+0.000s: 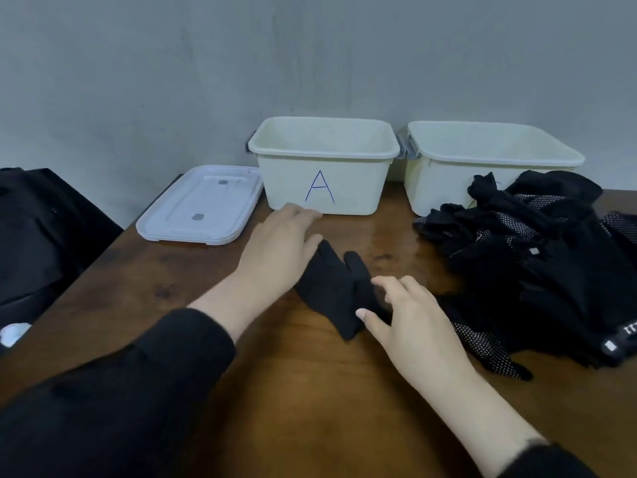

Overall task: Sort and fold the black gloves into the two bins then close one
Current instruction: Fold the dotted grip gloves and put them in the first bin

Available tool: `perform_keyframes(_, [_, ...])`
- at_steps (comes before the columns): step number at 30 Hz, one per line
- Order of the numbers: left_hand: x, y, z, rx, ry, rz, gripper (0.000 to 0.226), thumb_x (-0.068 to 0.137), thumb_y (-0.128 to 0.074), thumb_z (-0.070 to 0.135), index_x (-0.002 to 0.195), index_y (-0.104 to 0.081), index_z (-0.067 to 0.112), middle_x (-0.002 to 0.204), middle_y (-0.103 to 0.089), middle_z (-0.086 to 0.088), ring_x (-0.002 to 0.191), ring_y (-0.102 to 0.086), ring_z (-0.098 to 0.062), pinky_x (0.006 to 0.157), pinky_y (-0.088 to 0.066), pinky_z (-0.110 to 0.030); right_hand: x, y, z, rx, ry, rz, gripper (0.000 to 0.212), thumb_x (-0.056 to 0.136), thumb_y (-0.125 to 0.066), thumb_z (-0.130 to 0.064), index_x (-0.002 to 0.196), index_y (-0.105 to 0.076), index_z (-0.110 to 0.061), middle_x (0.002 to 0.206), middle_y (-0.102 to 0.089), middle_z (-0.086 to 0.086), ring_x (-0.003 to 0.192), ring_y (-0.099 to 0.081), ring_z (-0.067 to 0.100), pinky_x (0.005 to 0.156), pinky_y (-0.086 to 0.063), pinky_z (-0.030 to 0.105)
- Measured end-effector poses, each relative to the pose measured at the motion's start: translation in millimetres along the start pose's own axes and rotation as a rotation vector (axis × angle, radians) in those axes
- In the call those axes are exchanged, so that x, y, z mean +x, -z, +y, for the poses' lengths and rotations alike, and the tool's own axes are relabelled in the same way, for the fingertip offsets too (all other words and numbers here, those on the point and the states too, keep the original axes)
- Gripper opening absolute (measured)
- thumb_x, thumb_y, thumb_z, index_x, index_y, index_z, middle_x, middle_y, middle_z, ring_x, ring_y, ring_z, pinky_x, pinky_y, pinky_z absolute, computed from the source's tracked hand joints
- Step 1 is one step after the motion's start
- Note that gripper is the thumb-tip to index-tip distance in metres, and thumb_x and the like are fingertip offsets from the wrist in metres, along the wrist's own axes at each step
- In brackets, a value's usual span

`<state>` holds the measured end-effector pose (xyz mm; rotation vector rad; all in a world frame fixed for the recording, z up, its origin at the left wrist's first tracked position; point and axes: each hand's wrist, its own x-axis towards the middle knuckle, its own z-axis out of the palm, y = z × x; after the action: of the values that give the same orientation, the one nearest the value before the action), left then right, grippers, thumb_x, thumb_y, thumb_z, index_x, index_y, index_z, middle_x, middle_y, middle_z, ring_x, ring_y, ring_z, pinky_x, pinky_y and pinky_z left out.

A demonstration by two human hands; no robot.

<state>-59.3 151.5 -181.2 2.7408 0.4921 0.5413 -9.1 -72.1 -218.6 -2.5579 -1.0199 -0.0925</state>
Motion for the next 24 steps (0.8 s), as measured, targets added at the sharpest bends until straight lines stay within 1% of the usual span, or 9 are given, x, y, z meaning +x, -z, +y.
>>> perform_keyframes(2, [-38.0,-17.0,0.4,0.007,0.0,0.021,0.036,0.101,-0.053,0.038,0.134,-0.062,0.025,0.131,-0.058,0.002,0.118,-0.055,-0.022,0.098,-0.046,-0.044,-7.6,-10.2,2.2,0.026,0.102,-0.032,0.047,0.097,-0.053,-0.053,0.139,-0.057,-0.031,0.136,-0.051,-0.011,0.125,-0.049,0.013,0.105,-0.044,0.035])
perform_keyframes(4, [-61.5,-27.6,-0.9,0.101,0.026,-0.029,0.041,0.101,-0.047,0.048,0.134,-0.063,0.03,0.138,-0.057,0.004,0.125,-0.053,-0.02,0.102,-0.042,-0.043,-8.7,-19.8,4.1,0.06,0.155,-0.03,0.04,0.101,-0.052,-0.046,0.134,-0.064,-0.028,0.143,-0.051,-0.009,0.13,-0.048,0.013,0.11,-0.041,0.035])
perform_keyframes(6, [-66.1,-33.9,-5.7,0.15,0.075,-0.124,0.048,0.101,-0.043,0.054,0.141,-0.057,0.032,0.151,-0.049,0.003,0.139,-0.043,-0.02,0.112,-0.033,-0.043,-8.0,-24.9,4.4,0.082,0.169,0.025,0.033,0.1,-0.056,-0.039,0.125,-0.071,-0.024,0.133,-0.058,-0.007,0.121,-0.055,0.013,0.101,-0.05,0.035])
perform_keyframes(8, [-60.5,-37.8,-10.5,0.099,0.058,-0.197,0.052,0.103,-0.043,0.05,0.149,-0.049,0.026,0.16,-0.038,-0.001,0.148,-0.031,-0.02,0.121,-0.022,-0.04,-8.9,-26.8,3.1,0.068,0.186,0.076,0.029,0.099,-0.059,-0.035,0.118,-0.075,-0.02,0.122,-0.062,-0.007,0.109,-0.058,0.013,0.091,-0.055,0.035])
perform_keyframes(11, [-46.8,-40.3,-16.2,0.024,-0.015,-0.261,0.051,0.107,-0.041,0.039,0.154,-0.04,0.019,0.166,-0.025,0.0,0.154,-0.018,-0.016,0.123,-0.009,-0.029,-12.7,-24.2,-3.6,0.081,0.226,0.077,0.029,0.099,-0.059,-0.034,0.116,-0.076,-0.019,0.115,-0.064,-0.008,0.103,-0.059,0.011,0.087,-0.056,0.031])
perform_keyframes(16, [-32.2,-39.2,-23.6,-0.079,-0.043,-0.294,0.047,0.107,-0.042,0.037,0.151,-0.045,0.022,0.164,-0.026,0.012,0.152,-0.018,-0.006,0.119,-0.013,-0.022,-20.3,0.1,-7.4,0.145,0.258,0.069,0.036,0.1,-0.051,-0.041,0.124,-0.071,-0.024,0.121,-0.066,-0.014,0.108,-0.061,0.005,0.095,-0.052,0.021])
perform_keyframes(18, [-30.2,-36.9,-25.4,-0.142,-0.036,-0.277,0.044,0.107,-0.044,0.036,0.147,-0.051,0.022,0.162,-0.03,0.013,0.151,-0.019,-0.004,0.118,-0.011,-0.019,-23.4,21.4,4.3,0.121,0.231,0.15,0.034,0.098,-0.055,-0.039,0.122,-0.072,-0.022,0.118,-0.067,-0.013,0.107,-0.06,0.006,0.095,-0.051,0.023])
perform_keyframes(20, [-30.7,-37.1,-26.4,-0.172,-0.044,-0.215,0.04,0.106,-0.045,0.034,0.143,-0.057,0.023,0.158,-0.039,0.011,0.15,-0.022,-0.004,0.121,-0.008,-0.023,-24.8,46.8,24.7,0.014,0.164,0.192,0.034,0.096,-0.062,-0.037,0.123,-0.071,-0.02,0.116,-0.067,-0.011,0.104,-0.06,0.01,0.093,-0.05,0.024])
perform_keyframes(24, [-40.1,-40.6,-16.9,-0.166,-0.123,-0.037,0.031,0.104,-0.052,0.029,0.13,-0.068,0.02,0.141,-0.06,0.002,0.139,-0.045,-0.012,0.12,-0.027,-0.037,-19.9,76.9,61.5,-0.221,-0.034,-0.071,0.041,0.092,-0.066,-0.048,0.123,-0.067,-0.021,0.112,-0.063,-0.01,0.097,-0.064,0.017,0.084,-0.056,0.034])
